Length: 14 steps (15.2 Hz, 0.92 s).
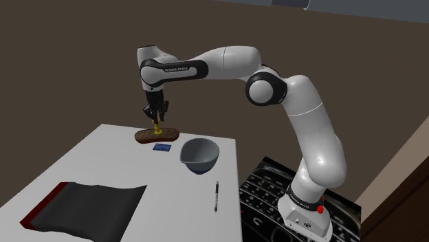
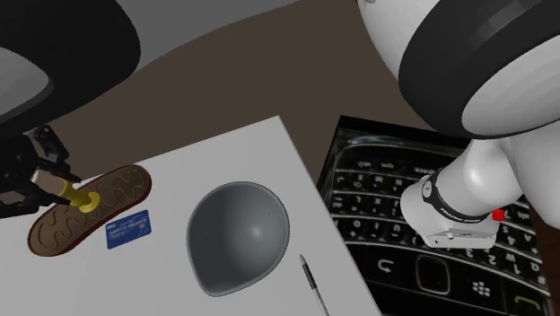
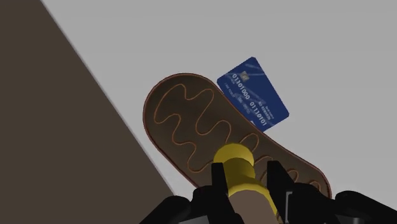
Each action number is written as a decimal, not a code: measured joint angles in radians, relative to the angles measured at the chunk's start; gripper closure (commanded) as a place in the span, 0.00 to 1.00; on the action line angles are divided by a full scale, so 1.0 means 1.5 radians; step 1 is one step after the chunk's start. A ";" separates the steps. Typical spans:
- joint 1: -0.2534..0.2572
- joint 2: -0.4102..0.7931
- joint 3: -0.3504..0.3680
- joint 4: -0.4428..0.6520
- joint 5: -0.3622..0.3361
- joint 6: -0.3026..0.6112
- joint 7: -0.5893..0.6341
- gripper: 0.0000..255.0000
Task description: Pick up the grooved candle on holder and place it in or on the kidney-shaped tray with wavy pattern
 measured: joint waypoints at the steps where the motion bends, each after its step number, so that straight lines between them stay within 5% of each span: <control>1: 0.000 -0.001 0.000 -0.003 0.000 0.002 0.000 1.00; 6: 0.000 0.000 0.000 -0.004 0.000 0.005 0.000 1.00; 7: 0.000 0.000 0.000 -0.004 0.000 0.005 0.000 0.00; 14: 0.000 0.005 0.000 0.014 0.000 -0.008 -0.002 0.00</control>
